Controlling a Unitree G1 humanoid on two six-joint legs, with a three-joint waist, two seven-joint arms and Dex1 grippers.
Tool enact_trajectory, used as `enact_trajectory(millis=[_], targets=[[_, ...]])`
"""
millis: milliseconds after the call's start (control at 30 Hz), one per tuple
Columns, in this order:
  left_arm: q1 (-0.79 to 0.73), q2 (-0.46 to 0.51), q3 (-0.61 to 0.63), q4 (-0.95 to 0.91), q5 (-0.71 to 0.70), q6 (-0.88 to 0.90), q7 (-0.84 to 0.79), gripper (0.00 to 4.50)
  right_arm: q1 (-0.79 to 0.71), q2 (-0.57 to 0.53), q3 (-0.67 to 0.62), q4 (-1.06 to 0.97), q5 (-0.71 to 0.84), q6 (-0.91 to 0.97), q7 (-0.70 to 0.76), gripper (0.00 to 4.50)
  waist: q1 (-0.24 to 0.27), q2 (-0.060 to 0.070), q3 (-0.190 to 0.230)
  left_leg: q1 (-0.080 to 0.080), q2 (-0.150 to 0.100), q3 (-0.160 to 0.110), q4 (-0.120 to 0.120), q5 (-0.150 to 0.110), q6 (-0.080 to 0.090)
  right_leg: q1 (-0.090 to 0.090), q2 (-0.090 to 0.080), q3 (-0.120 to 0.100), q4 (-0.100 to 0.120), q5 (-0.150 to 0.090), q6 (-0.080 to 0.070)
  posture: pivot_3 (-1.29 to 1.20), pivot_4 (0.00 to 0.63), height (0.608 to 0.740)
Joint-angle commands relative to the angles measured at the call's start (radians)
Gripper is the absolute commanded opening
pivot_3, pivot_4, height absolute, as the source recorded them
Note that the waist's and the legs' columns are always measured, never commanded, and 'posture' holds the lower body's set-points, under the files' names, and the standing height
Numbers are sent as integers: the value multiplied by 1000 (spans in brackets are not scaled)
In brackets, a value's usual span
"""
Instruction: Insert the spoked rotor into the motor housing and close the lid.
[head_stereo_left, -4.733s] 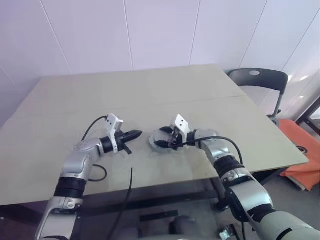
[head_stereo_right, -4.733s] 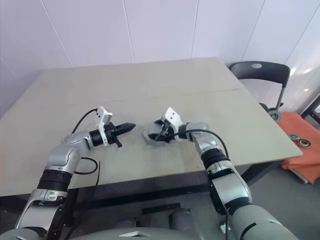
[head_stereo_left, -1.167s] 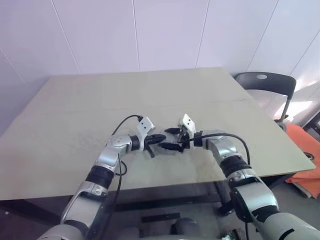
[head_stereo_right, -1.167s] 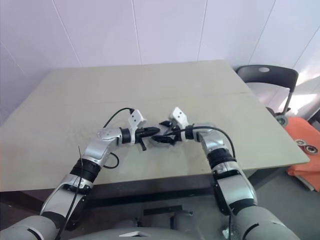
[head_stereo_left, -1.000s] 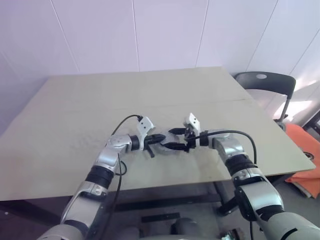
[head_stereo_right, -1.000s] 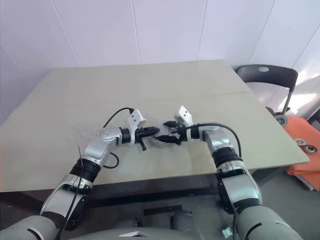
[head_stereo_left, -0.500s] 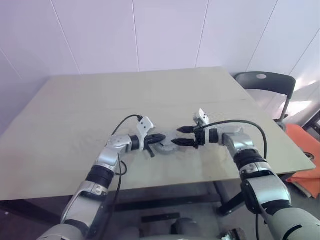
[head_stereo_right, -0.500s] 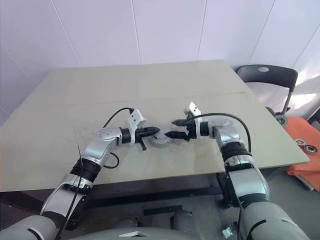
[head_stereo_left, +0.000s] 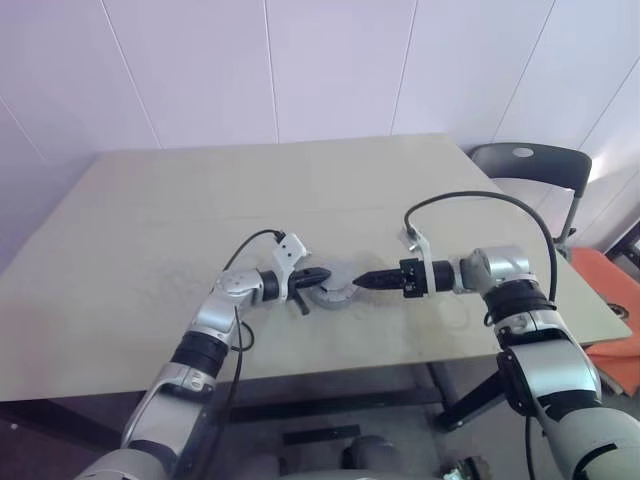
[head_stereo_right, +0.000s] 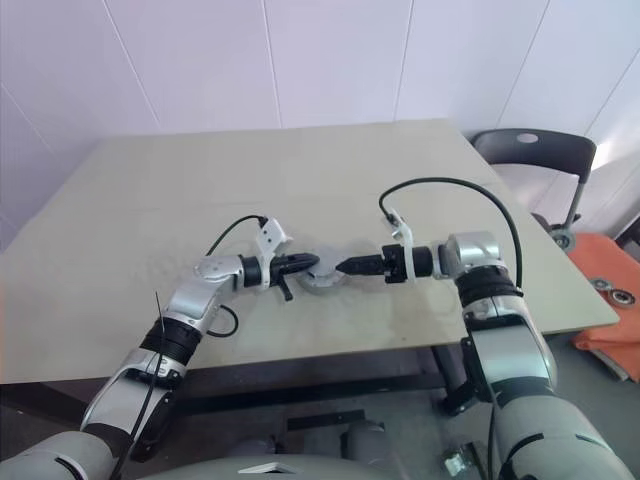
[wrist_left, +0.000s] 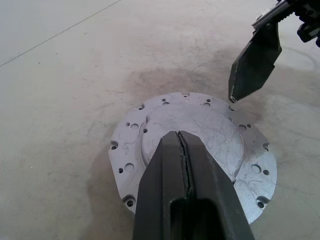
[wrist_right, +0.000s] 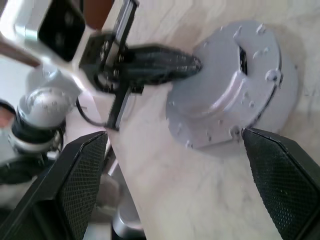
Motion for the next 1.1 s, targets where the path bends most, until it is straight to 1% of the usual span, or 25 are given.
enact_trajectory(millis=[33,133,200,300,367,467,567,800,1100], targets=[[22,3,-23,54,33,18,8,0,-50,25,-48,23,29,30,-66,4483,0,0,0,0,0,0,0,0,0,0,0,0,0,0,0,0,0,740],[26,4,-22,50,33,18,10,0,-56,30,-36,28,12,11,-105,4483,0,0,0,0,0,0,0,0,0,0,0,0,0,0,1,0,0,740],[28,5,-22,48,32,18,11,0,-57,26,-27,30,14,17,-105,4483,0,0,0,0,0,0,0,0,0,0,0,0,0,-1,1,0,0,740],[34,7,-21,43,31,18,11,0,-52,7,5,15,19,36,-66,4483,0,0,0,0,0,0,0,0,0,0,0,0,0,-1,2,0,0,740],[34,7,-20,43,31,18,12,0,-47,-18,37,-3,29,57,-11,4483,0,0,0,0,0,0,0,0,0,0,0,0,0,-1,2,0,0,740],[33,8,-19,44,31,17,14,0,-63,-47,51,36,34,78,40,4483,0,0,0,0,-2,0,0,0,0,0,0,0,0,-1,2,0,0,740],[35,8,-19,41,31,18,14,0,-79,-54,50,74,41,114,61,4483,0,0,0,0,-3,0,0,0,0,0,0,0,0,-1,2,0,0,740],[38,8,-17,35,31,21,14,0,-101,-3,22,179,29,124,-9,4483,-1,0,0,-1,-3,0,0,0,0,0,0,0,0,-1,2,0,0,740],[52,14,-12,13,30,30,18,0,-111,59,-21,221,23,75,-108,4483,-1,0,0,-7,-3,-1,1,0,0,-5,0,0,0,0,1,0,0,740]])
